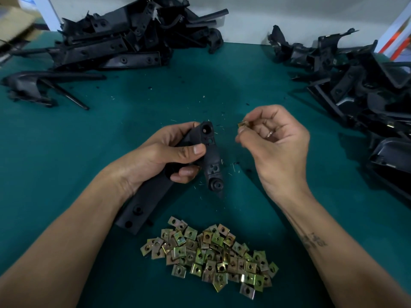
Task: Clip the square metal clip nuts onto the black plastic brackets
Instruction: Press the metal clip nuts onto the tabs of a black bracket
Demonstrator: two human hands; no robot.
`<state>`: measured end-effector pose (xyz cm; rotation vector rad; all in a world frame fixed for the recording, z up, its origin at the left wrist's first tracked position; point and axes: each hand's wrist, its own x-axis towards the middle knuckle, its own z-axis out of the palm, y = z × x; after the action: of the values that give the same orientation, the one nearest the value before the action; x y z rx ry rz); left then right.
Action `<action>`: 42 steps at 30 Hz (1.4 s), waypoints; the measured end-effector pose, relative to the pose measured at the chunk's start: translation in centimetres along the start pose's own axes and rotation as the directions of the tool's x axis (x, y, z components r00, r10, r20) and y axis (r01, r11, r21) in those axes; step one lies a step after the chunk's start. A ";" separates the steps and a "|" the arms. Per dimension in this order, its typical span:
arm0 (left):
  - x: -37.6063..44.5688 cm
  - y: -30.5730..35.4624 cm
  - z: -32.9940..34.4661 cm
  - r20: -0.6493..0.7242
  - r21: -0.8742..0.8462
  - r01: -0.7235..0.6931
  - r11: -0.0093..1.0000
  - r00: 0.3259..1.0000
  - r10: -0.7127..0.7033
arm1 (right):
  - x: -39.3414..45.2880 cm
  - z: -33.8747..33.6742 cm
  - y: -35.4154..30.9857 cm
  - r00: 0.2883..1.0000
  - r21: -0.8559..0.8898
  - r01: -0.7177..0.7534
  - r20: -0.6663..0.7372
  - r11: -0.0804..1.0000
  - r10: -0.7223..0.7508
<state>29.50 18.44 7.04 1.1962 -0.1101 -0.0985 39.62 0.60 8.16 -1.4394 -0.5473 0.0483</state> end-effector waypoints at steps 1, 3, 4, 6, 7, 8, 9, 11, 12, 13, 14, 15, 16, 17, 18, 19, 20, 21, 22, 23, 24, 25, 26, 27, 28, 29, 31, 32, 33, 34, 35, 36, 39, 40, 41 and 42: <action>0.0 0.0 0.0 0.000 -0.002 -0.001 1.000 1.000 0.001 | 0.0 0.0 -0.1 1.000 0.028 -0.019 0.004 0.999 0.019; 0.0 0.0 0.1 -0.005 0.002 -0.002 1.000 1.000 0.002 | 0.0 0.1 -0.1 0.999 0.057 -0.048 0.019 0.997 0.047; 0.0 0.0 0.1 -0.008 0.005 0.000 1.000 1.000 0.000 | -0.1 0.2 -0.1 0.998 0.060 -0.061 0.035 0.996 0.059; 0.0 0.1 0.2 -0.011 0.001 0.002 1.000 1.000 -0.002 | -0.4 0.8 -0.1 0.992 0.076 -0.111 0.067 0.991 0.106; 0.0 0.1 0.2 -0.014 -0.001 0.003 1.000 1.000 -0.003 | -0.6 1.1 0.0 0.987 0.105 -0.149 0.081 0.983 0.140; 0.0 0.1 0.3 -0.018 -0.003 0.005 1.000 1.000 -0.005 | -0.8 1.5 0.0 0.979 0.154 -0.194 0.099 0.969 0.180; 0.0 0.1 0.3 -0.024 -0.002 0.006 1.000 1.000 -0.006 | -1.0 1.8 -0.1 0.968 0.212 -0.240 0.122 0.947 0.219; 0.1 0.2 0.4 -0.028 -0.002 0.004 1.000 1.000 -0.004 | -0.9 2.1 -0.3 0.956 0.289 -0.286 0.147 0.914 0.253; 0.1 0.2 0.4 -0.027 0.000 0.002 1.000 1.000 -0.002 | -0.7 1.9 -0.4 0.957 0.301 -0.284 0.147 0.911 0.250; 0.1 0.2 0.4 -0.025 0.001 0.001 1.000 1.000 -0.001 | -0.5 1.5 -0.6 0.959 0.302 -0.276 0.147 0.912 0.242; 0.1 0.2 0.4 -0.024 0.000 0.001 1.000 1.000 -0.001 | -0.3 1.1 -0.7 0.959 0.298 -0.272 0.156 0.915 0.235; 0.1 0.2 0.4 -0.024 -0.002 0.001 1.000 1.000 -0.001 | -0.1 0.7 -0.9 0.957 0.292 -0.276 0.176 0.916 0.233; 0.1 0.2 0.4 -0.023 -0.002 -0.002 1.000 1.000 0.002 | 0.1 0.2 -1.1 0.950 0.283 -0.287 0.204 0.915 0.235; 0.1 0.2 0.3 -0.023 -0.004 -0.005 1.000 1.000 0.005 | 0.2 -0.2 -1.2 0.941 0.276 -0.303 0.238 0.912 0.241; 0.1 0.2 0.3 -0.024 -0.006 -0.009 1.000 1.000 0.009 | 0.3 -0.5 -1.3 0.929 0.274 -0.326 0.273 0.905 0.252; 0.1 0.1 0.2 -0.026 -0.006 -0.015 1.000 1.000 0.015 | 0.4 -0.8 -1.4 0.913 0.277 -0.354 0.308 0.893 0.267; 0.1 0.1 0.2 -0.029 -0.004 -0.025 1.000 0.999 0.025 | 0.5 -1.0 -1.5 0.896 0.281 -0.385 0.341 0.879 0.284; 0.2 0.2 0.1 -0.035 0.003 -0.039 0.999 0.999 0.039 | 0.5 -1.1 -1.6 0.879 0.280 -0.414 0.370 0.866 0.301; 0.2 0.2 0.1 -0.043 0.013 -0.055 0.998 0.998 0.055 | 0.5 -1.1 -1.6 0.862 0.270 -0.440 0.395 0.856 0.319; 0.2 0.3 0.1 -0.059 0.028 -0.074 0.997 0.995 0.076 | 0.4 -1.0 -1.6 0.848 0.256 -0.462 0.409 0.849 0.338; 0.2 0.4 0.2 -0.083 0.044 -0.099 0.994 0.991 0.103 | 0.3 -0.9 -1.6 0.838 0.244 -0.480 0.410 0.842 0.359; 0.3 0.4 0.3 -0.112 0.058 -0.123 0.991 0.985 0.129 | 0.2 -0.8 -1.5 0.832 0.237 -0.496 0.404 0.835 0.380; 0.3 0.5 0.4 -0.138 0.071 -0.141 0.987 0.979 0.149 | 0.1 -0.7 -1.5 0.829 0.236 -0.508 0.394 0.829 0.396; 0.3 0.5 0.5 -0.157 0.081 -0.152 0.985 0.974 0.164 | -0.1 -0.5 -1.4 0.828 0.239 -0.516 0.385 0.823 0.408; 0.3 0.6 0.6 -0.170 0.089 -0.161 0.983 0.970 0.174 | -0.2 -0.4 -1.4 0.829 0.245 -0.521 0.373 0.817 0.417; 0.4 0.6 0.6 -0.180 0.095 -0.164 0.982 0.967 0.179 | -0.2 -0.2 -1.5 0.832 0.253 -0.522 0.361 0.815 0.421; 0.4 0.6 0.7 -0.202 0.102 -0.162 0.981 0.963 0.180 | -0.2 -0.2 -1.6 0.848 0.235 -0.498 0.333 0.835 0.412; 0.4 0.6 0.7 -0.210 0.104 -0.160 0.982 0.961 0.179 | -0.2 -0.2 -1.7 0.860 0.211 -0.474 0.322 0.855 0.397; 0.4 0.6 0.7 -0.214 0.105 -0.158 0.982 0.961 0.178 | -0.3 -0.2 -1.8 0.869 0.191 -0.451 0.316 0.872 0.381; 0.4 0.5 0.7 -0.211 0.108 -0.155 0.982 0.962 0.175 | -0.3 -0.3 -2.0 0.874 0.182 -0.438 0.314 0.880 0.370; 0.5 0.5 0.7 -0.203 0.118 -0.150 0.982 0.964 0.172 | -0.3 -0.3 -2.1 0.875 0.182 -0.437 0.312 0.881 0.370; 0.5 0.5 0.7 -0.194 0.132 -0.144 0.981 0.967 0.168 | -0.4 -0.2 -2.1 0.873 0.184 -0.445 0.309 0.876 0.379; 0.5 0.5 0.6 -0.188 0.158 -0.128 0.979 0.970 0.157 | -0.4 -0.2 -2.3 0.853 0.201 -0.495 0.299 0.845 0.428; 0.6 0.4 0.6 -0.190 0.161 -0.130 0.978 0.969 0.160 | -0.5 -0.2 -2.3 0.845 0.208 -0.510 0.302 0.834 0.442; 0.6 0.4 0.6 -0.193 0.167 -0.131 0.977 0.968 0.163 | -0.5 -0.2 -2.4 0.839 0.210 -0.521 0.307 0.827 0.450; 0.6 0.4 0.6 -0.195 0.175 -0.132 0.976 0.967 0.166 | -0.5 -0.3 -2.4 0.835 0.208 -0.526 0.311 0.825 0.454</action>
<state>30.02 17.97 7.60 1.3484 -0.0238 0.1714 38.60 -0.17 10.32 -1.2611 -0.3347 0.7101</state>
